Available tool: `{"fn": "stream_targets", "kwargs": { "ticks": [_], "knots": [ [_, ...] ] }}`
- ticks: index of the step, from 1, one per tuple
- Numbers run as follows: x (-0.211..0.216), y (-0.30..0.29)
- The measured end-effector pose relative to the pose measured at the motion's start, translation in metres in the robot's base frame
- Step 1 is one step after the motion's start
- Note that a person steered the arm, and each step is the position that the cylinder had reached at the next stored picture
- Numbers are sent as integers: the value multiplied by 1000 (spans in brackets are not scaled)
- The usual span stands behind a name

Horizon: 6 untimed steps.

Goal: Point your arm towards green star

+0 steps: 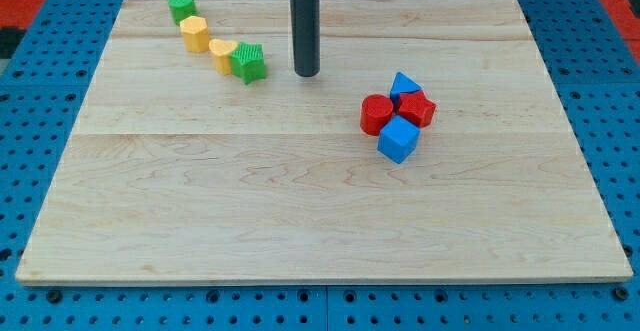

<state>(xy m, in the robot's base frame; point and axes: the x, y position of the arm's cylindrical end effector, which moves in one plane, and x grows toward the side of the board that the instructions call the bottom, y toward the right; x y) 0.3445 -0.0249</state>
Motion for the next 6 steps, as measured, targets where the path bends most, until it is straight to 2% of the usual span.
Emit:
{"fn": "stream_targets", "kwargs": {
  "ticks": [2,4,6],
  "knots": [
    [36,-45],
    [39,-107],
    [20,-100]
  ]
}}
